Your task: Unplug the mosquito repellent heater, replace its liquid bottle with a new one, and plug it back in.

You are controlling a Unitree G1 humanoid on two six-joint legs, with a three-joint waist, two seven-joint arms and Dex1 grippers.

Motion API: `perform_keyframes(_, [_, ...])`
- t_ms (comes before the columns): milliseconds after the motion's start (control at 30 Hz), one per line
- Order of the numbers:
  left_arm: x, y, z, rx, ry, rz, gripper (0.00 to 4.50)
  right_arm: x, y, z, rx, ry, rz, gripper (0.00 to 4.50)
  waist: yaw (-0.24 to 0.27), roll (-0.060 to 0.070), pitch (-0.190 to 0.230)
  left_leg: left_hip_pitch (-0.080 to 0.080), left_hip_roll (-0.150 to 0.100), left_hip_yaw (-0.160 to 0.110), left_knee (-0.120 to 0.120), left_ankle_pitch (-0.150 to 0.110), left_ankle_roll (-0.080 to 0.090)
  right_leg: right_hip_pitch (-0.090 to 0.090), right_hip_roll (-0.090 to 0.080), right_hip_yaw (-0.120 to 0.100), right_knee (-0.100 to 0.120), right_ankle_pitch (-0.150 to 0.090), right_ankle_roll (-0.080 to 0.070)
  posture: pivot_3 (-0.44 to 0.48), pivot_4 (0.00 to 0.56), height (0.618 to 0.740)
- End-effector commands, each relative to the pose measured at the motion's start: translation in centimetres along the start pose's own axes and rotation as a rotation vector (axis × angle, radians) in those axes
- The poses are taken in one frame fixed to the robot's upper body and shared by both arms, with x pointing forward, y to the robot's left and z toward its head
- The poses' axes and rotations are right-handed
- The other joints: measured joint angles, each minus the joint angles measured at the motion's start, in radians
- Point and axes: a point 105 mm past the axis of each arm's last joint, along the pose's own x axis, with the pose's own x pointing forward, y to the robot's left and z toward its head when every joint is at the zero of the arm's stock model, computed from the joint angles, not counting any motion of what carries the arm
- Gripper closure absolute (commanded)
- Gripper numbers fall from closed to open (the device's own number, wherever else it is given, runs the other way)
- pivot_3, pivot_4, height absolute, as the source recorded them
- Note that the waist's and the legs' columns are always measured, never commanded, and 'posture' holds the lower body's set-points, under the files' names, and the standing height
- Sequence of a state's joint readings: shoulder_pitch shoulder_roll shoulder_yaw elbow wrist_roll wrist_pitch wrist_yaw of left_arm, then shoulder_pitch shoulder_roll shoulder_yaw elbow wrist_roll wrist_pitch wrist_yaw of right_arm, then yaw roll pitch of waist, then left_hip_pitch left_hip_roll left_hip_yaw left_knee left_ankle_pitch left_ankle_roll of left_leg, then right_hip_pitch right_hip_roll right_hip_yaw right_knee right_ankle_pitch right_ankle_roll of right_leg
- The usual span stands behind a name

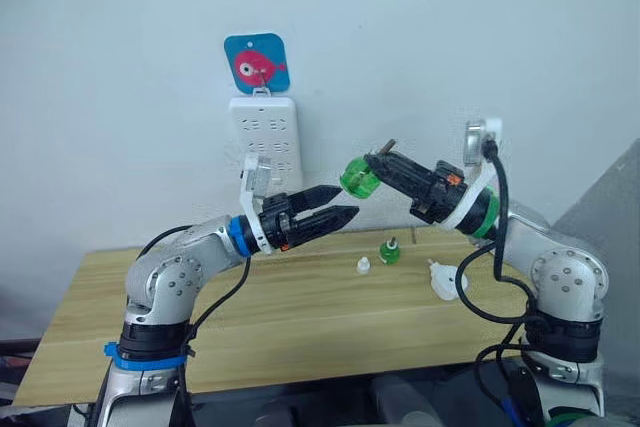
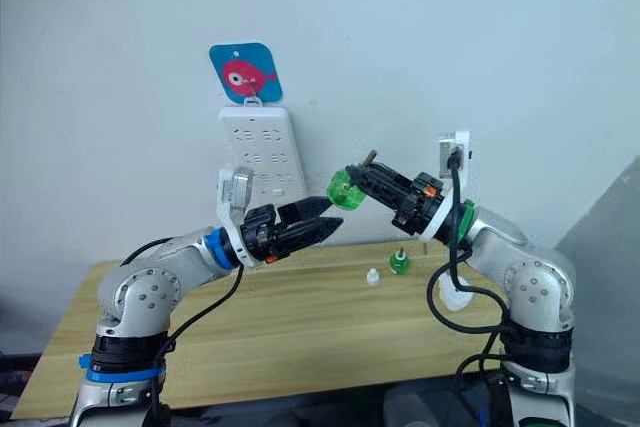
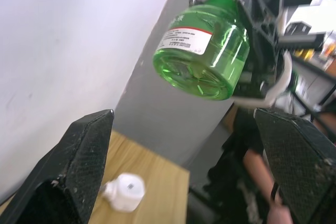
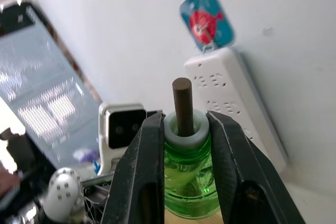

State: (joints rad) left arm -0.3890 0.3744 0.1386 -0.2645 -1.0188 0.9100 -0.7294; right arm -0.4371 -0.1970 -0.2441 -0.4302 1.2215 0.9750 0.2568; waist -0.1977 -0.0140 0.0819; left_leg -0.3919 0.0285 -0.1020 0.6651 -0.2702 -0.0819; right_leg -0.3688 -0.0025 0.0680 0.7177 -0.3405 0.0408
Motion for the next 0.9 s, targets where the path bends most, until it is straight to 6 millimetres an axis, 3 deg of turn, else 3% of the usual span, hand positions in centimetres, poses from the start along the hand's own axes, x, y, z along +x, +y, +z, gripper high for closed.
perform_keyframes(33, [0.7, -1.6, 2.2, 0.008, -0.084, -0.042, 0.00, -0.2, 0.5, 1.4, 0.058, -0.104, -0.016, 3.69, 0.000, 0.002, -0.005, 0.000, 0.000, 0.000, 0.000, 0.000, 0.000, 0.000, 0.000, 0.000, 0.000, 0.000, 0.000, -0.178, 0.000, 0.740])
perform_keyframes(300, [1.6, -2.1, 2.9, -0.058, -0.142, -0.046, 0.00, 0.2, 0.9, 1.4, 0.224, -0.172, -0.009, 3.69, 0.002, 0.005, -0.008, 0.014, 0.000, 0.001, -0.001, 0.000, 0.001, 0.013, 0.002, 0.001, -0.002, 0.000, 0.000, -0.161, 0.000, 0.740])
perform_keyframes(900, [2.4, -2.8, 3.4, -0.095, -0.162, -0.102, 0.00, 0.1, 2.4, 0.5, 0.345, -0.131, 0.055, 3.69, 0.004, 0.006, -0.008, 0.014, 0.000, 0.000, -0.002, 0.000, 0.001, 0.015, 0.006, 0.003, -0.005, 0.000, 0.000, -0.163, 0.000, 0.740])
